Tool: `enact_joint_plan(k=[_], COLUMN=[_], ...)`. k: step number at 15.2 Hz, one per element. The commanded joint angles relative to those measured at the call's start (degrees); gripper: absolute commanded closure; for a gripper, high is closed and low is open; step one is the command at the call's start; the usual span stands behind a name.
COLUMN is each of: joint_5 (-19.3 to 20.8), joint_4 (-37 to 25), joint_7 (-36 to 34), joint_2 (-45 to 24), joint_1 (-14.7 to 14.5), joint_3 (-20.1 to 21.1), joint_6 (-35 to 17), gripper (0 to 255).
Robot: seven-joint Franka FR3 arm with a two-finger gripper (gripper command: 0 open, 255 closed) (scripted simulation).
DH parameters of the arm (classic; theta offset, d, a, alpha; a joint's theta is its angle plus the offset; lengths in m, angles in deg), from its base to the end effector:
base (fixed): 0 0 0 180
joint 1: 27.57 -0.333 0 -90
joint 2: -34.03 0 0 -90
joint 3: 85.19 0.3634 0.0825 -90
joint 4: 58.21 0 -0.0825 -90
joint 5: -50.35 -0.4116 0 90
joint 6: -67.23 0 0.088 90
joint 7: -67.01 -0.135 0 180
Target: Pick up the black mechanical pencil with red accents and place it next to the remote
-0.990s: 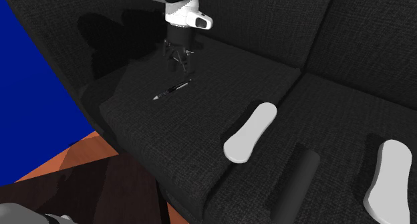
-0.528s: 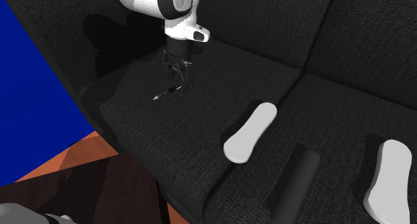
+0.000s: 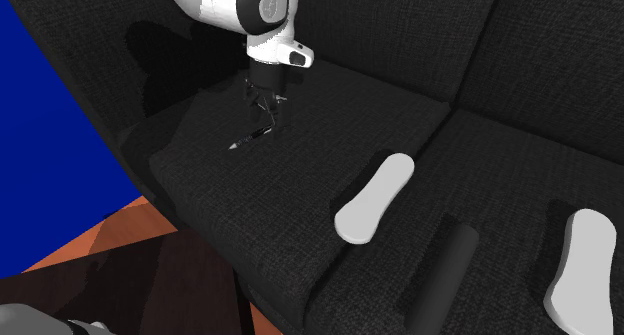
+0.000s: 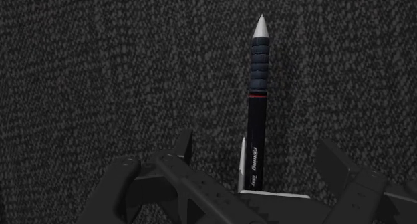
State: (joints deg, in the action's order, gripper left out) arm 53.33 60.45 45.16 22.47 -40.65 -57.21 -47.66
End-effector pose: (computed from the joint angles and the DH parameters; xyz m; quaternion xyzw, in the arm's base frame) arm 0.4361 0.3681 0.3291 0.9758 0.1806 -0.1164 0.0417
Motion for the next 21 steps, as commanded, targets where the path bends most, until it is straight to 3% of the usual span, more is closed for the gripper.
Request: enact_joint_plan(k=[1, 10, 21], joint_5=[0.0, 0.0, -2.2], joint_4=[0.0, 0.0, -3.8], joint_7=[0.0, 0.0, 1.4], joint_2=[0.0, 0.0, 4.4], joint_1=[0.0, 0.0, 0.6], joint_3=[0.0, 0.0, 0.5], joint_6=[0.0, 0.0, 7.7], gripper=[255, 255, 255])
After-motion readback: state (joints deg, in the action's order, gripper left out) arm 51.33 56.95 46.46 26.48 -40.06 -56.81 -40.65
